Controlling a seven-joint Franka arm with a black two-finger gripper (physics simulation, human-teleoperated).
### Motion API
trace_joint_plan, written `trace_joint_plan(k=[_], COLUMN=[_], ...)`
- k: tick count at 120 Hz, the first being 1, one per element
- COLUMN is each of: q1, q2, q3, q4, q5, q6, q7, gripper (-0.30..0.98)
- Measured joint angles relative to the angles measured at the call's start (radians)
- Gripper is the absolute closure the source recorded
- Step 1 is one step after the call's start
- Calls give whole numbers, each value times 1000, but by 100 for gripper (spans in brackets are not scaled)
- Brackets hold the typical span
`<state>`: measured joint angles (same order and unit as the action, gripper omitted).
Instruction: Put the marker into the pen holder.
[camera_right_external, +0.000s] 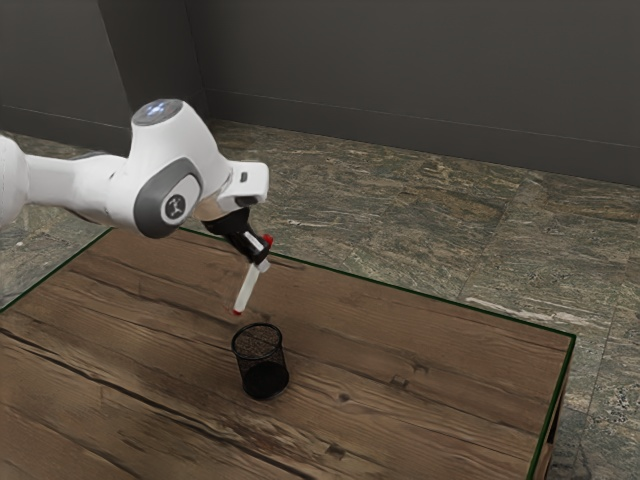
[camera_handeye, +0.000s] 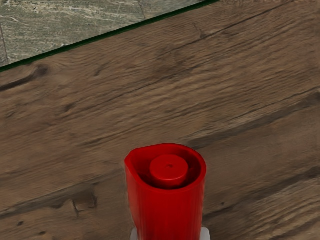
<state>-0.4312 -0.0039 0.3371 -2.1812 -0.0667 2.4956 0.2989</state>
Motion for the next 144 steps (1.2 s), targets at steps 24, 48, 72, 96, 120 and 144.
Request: trace_joint_plan(k=[24,48,72,96,120,144], q1=[-78,-173,-132,-123,-121,-121], q2=[43,-1,-150,-160,-136,-94], q3=[37,41,31,36,37,36], q4=[-42,-70,-178,-221,-247,-242], q5=[2,-3,-4,-1,2,0], q6=[139,196,171,140,128,176], q7=[7,17,25,28,29,37], gripper=[78,78,77,77,77,75])
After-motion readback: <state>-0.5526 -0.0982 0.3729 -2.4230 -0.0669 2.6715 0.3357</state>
